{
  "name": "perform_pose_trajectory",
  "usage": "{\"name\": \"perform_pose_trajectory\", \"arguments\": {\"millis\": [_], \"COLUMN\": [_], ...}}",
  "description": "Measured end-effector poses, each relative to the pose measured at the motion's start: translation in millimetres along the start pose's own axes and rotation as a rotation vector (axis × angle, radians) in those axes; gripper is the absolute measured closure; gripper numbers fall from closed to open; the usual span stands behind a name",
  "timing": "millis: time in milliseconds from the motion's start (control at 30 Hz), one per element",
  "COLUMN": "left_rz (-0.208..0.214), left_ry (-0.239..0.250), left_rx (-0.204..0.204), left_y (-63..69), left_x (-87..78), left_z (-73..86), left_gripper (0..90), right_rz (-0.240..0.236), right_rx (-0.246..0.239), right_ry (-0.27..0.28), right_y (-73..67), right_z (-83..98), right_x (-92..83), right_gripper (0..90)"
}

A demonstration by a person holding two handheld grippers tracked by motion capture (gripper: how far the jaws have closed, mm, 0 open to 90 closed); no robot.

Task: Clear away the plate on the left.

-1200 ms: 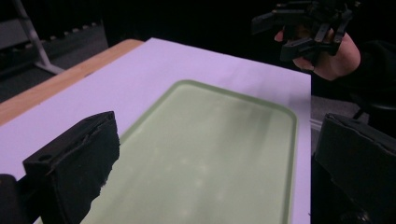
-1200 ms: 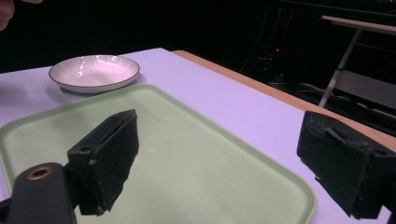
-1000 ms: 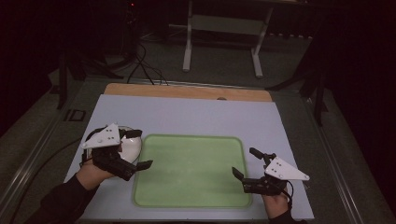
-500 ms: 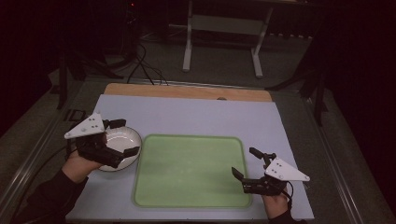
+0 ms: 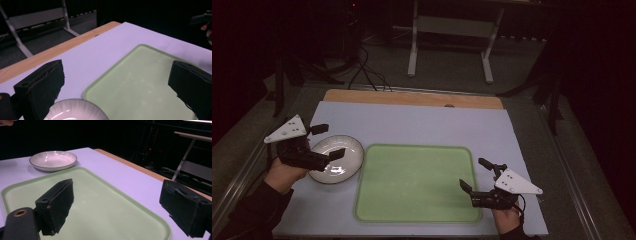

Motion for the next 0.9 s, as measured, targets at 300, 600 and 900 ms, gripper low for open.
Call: {"name": "perform_pose_trajectory", "arguments": {"millis": [300,600,900], "left_rz": [-0.029,-0.083,-0.120], "left_ry": [-0.038,-0.138,-0.254], "left_rx": [-0.069,-0.206,-0.302], "left_y": [-13.8,-29.3,-35.0], "left_x": [-8.1,-11.7,-12.3], "left_z": [25.9,64.6,96.3], "left_gripper": [0.8,3.3,4.8], "right_rz": [0.000,-0.001,0.002], "right_rx": [-0.007,-0.006,-0.013], "right_ry": [-0.006,-0.021,-0.019], "right_y": [-0.6,0.8,-0.2], "right_z": [0.8,2.7,2.4], "right_x": [1.2,2.5,3.0], "right_gripper": [11.9,12.0,12.1]}}
Point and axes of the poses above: each handheld gripper's, and its own axes: x roughly forward along the jaws, z roughly out of its underside, y roughly to its right, the point moved 7 cm from there along x, roughly forward along the jaws, and after that the axes turned 15 degrees about x, right-handed, at the moved point
